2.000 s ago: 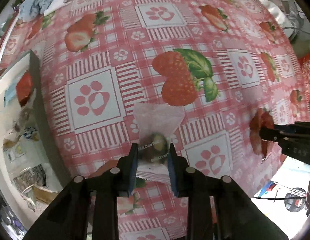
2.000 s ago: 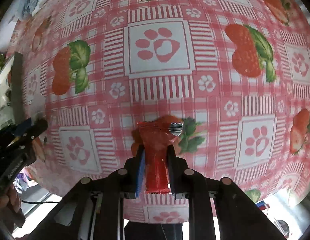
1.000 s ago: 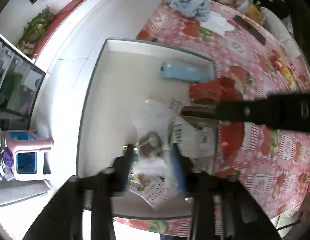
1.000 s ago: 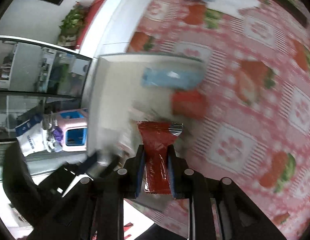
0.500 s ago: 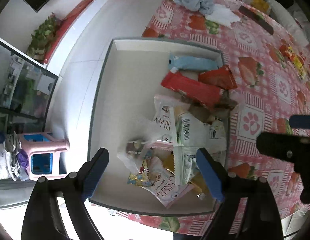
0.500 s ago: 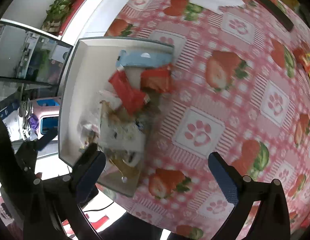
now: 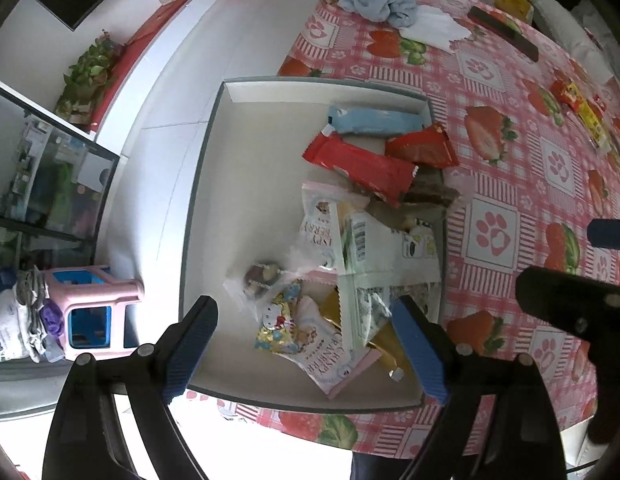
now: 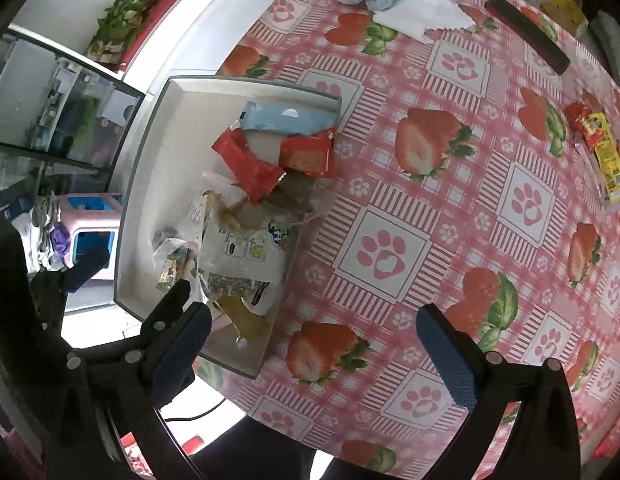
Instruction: Organize snacks
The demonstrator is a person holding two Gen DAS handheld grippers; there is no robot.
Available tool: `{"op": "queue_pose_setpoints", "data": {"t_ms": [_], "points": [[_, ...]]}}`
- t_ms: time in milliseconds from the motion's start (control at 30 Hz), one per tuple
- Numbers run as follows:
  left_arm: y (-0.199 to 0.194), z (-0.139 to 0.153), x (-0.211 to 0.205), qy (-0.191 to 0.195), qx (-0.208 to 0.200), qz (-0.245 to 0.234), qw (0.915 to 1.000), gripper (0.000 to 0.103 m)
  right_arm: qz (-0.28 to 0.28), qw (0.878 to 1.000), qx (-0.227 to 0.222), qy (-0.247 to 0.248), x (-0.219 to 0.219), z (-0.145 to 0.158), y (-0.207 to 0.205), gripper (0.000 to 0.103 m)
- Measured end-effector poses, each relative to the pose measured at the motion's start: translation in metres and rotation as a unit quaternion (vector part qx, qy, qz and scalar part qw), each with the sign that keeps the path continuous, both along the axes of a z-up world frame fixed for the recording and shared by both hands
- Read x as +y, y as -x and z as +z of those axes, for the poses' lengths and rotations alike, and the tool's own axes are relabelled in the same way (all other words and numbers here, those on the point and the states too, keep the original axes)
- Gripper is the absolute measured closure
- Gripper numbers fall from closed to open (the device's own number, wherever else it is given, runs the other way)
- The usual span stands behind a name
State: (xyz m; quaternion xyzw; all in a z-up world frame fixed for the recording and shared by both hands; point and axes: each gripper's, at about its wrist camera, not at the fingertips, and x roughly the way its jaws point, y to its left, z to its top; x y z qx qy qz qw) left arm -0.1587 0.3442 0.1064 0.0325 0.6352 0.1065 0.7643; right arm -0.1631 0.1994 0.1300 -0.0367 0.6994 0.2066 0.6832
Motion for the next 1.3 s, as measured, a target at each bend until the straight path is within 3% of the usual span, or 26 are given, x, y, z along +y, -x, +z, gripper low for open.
{"op": "queue_pose_setpoints", "data": {"t_ms": [1300], "points": [[0.010, -0.007, 0.010, 0.028, 0.018, 0.011, 0.9994, 0.012, 0.026, 0.999, -0.012, 0.028, 0.017, 0.008, 0.008, 0.000]]}}
